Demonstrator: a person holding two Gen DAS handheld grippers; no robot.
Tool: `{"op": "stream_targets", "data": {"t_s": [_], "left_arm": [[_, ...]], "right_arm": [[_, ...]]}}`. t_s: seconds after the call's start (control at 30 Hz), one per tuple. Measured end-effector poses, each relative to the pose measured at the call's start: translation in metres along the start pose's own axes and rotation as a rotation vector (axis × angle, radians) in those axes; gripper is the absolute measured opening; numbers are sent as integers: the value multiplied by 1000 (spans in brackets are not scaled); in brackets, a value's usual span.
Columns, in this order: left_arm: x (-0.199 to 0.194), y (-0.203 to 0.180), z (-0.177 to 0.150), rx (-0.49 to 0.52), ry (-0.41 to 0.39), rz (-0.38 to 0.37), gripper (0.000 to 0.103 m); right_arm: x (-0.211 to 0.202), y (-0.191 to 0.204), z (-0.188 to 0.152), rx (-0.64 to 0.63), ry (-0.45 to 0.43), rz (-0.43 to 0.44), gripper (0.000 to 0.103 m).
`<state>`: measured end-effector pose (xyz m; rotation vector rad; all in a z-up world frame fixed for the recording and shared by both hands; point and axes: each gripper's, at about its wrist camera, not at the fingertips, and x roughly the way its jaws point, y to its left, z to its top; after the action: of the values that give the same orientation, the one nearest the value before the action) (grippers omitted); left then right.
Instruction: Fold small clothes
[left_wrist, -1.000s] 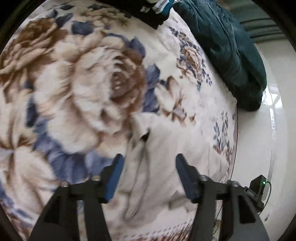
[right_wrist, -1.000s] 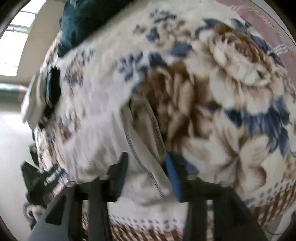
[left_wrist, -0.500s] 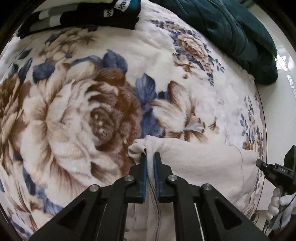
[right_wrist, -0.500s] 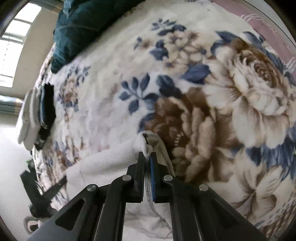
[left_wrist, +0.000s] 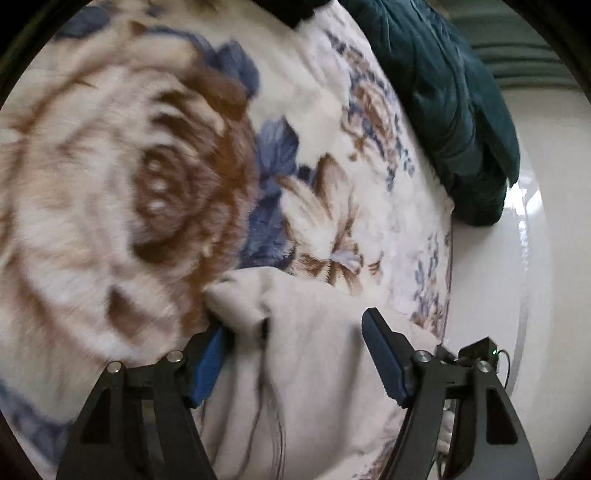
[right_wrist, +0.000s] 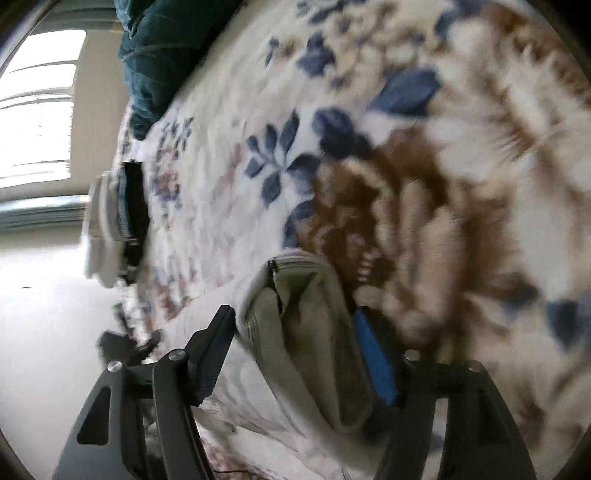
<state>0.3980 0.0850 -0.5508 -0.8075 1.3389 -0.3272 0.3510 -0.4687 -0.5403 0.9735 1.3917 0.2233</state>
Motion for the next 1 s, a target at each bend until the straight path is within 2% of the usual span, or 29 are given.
{"op": "stream_targets", "data": {"t_s": [0.1,0.13,0.17,0.2,0.23,0.3,0.43,0.57,0.67,0.83,1.0], "left_arm": [[5,-9,1,42,-23,3,68],[5,-11,1,56,-36,11,44],[5,-13,0,69,-40,24,31],[4,-14,-1,77,-40,32,28],[-1,-17,-2,84,-58,31,26],[-11,-27,-5,113,-90,43,25],[-47,-47,-10,152,-145,30,24],[-101,-60,-9,195,-211,22,24],[-149,-61,4,226,-263,23,24],[-235,-58,54,283,-342,33,24],[-310,-50,141,330,-405,51,24]], "right_arm": [[16,-3,3,-17,8,46,69],[19,-1,3,-33,0,50,68],[22,1,2,-47,-8,47,52],[25,3,1,-59,-7,39,29],[26,6,0,-64,-5,26,29],[21,17,-6,-91,-29,0,23],[2,51,-19,-146,-64,-27,20],[-12,104,-38,-218,-89,-40,19],[-16,161,-50,-273,-106,-30,19],[-3,276,-63,-383,-148,0,19],[34,386,-62,-430,-193,24,19]]}}
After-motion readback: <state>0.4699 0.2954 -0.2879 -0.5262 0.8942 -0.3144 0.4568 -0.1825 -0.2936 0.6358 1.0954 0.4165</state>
